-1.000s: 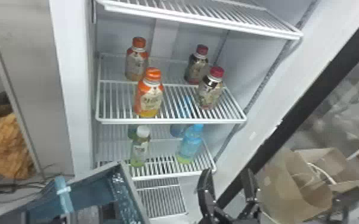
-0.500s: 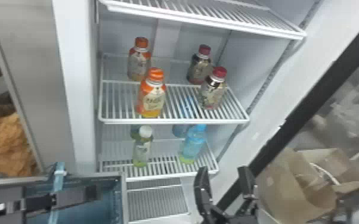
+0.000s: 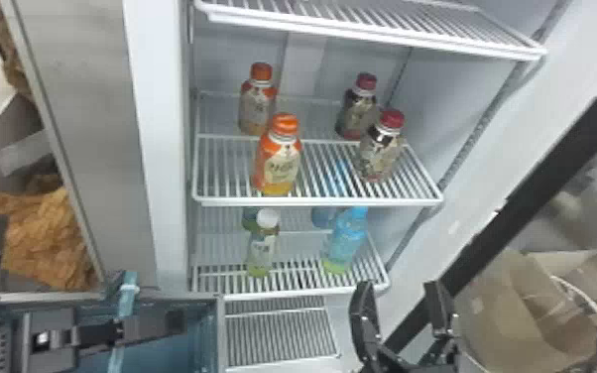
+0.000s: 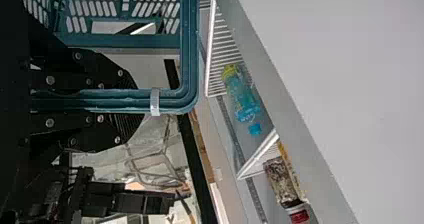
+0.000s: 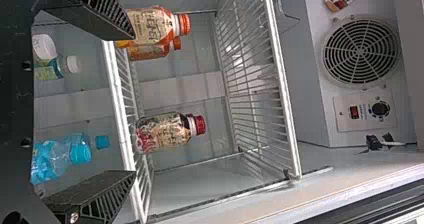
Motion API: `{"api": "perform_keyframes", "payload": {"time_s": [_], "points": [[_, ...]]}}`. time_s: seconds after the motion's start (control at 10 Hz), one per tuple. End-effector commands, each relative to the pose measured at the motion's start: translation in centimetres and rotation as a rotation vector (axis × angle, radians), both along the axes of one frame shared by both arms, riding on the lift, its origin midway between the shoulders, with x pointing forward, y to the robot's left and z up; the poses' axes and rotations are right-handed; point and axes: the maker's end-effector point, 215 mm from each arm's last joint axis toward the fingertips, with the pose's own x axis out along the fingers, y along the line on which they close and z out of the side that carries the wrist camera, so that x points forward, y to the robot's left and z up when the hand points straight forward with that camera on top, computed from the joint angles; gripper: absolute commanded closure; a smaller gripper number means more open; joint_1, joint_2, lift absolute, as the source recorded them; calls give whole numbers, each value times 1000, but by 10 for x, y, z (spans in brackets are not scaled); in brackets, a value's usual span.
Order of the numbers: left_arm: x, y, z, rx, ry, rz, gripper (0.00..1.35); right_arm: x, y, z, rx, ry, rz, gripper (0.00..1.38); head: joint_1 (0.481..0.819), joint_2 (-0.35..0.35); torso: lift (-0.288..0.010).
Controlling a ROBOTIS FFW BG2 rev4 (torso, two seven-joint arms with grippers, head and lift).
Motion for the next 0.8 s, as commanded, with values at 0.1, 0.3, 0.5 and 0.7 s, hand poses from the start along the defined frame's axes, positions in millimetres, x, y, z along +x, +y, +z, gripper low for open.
{"api": "perform_keyframes", "payload": {"time_s": [0.1, 0.3, 0.5, 0.7], "points": [[-3, -7, 7, -26, -9, -19, 1205, 0, 0, -1, -7, 2, 1, 82, 695, -292, -40], [-3, -9, 9, -23, -17, -28, 1205, 0, 0, -2, -8, 5, -1, 82, 695, -302, -40], [-5, -17, 13, -34, -24, -51, 1205, 0, 0, -2, -12, 4, -3, 82, 695, -309, -40], [-10, -28, 25, -73, -36, -83, 1205, 0, 0, -1, -25, 3, -3, 82, 695, -320, -40]]}}
